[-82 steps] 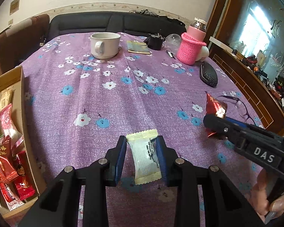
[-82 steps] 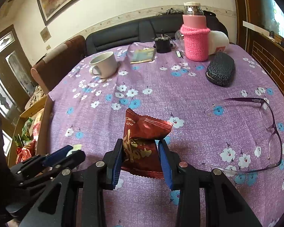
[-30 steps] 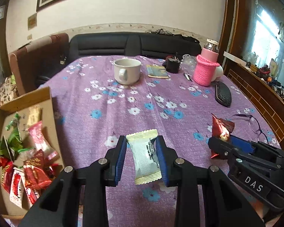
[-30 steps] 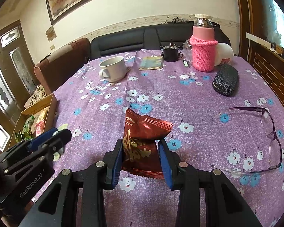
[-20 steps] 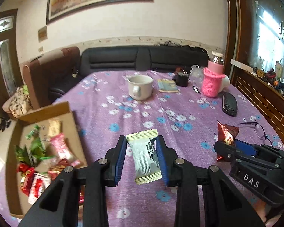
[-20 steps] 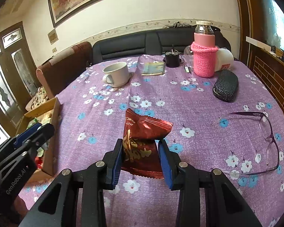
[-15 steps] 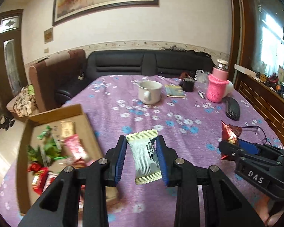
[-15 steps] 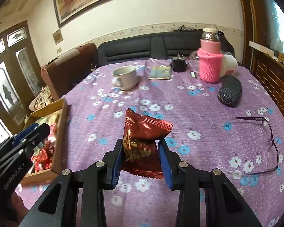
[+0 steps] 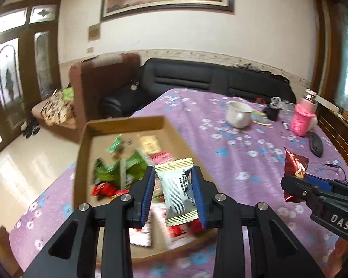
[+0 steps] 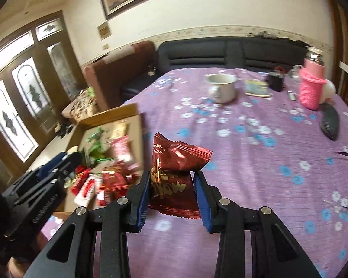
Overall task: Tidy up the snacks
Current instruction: 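Carry the white candy and red-brown bag over the box with both tools, then open both tools to release the white candy and red-brown bag into the box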
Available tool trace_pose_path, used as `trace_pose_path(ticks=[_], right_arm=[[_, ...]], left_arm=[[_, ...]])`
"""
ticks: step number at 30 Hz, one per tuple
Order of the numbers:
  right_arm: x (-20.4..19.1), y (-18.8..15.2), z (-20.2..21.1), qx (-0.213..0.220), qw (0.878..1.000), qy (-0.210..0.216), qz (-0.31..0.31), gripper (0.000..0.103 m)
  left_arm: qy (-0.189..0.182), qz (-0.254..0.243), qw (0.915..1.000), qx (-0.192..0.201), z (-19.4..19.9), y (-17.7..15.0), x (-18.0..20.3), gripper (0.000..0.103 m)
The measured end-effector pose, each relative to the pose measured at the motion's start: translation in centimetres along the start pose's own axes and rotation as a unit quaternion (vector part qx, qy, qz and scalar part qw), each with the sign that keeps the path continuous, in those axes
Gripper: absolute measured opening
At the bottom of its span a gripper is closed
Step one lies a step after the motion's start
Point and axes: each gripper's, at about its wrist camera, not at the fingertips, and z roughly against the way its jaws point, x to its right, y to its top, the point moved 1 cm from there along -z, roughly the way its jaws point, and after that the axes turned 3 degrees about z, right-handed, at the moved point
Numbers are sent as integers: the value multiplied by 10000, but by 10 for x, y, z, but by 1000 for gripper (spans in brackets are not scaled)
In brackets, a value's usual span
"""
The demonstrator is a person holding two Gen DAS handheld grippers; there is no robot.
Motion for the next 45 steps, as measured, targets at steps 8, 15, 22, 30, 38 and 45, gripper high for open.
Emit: trace_pose_path(ticks=[8,15,22,30,38,45], right_arm=[[-61,-1,-40,-357,9977,368,443,41],[-77,-7,-76,-679,9956,451,459,41],[-77,-11,-94,-692,9949,418,602,40],[-71,-14,-95,-641,9949,466,629,40],[-73,-16,-91,-633,9946,447,686,40],[-76,-14,-79,-441,9953,357,788,51]], left_arm=[[271,563,9969,-476,-21,-16,-62,31],[394,671,9937,-808,-40,-29,-75,31],[301,687,9926,-951,-48,-30,-75,31],[373,595,9926,-995,-52,-28,-70,32],[471,560,9912,-1103,-59,-28,-67,32],[485,553,9915,-1071,-60,-28,-65,32]])
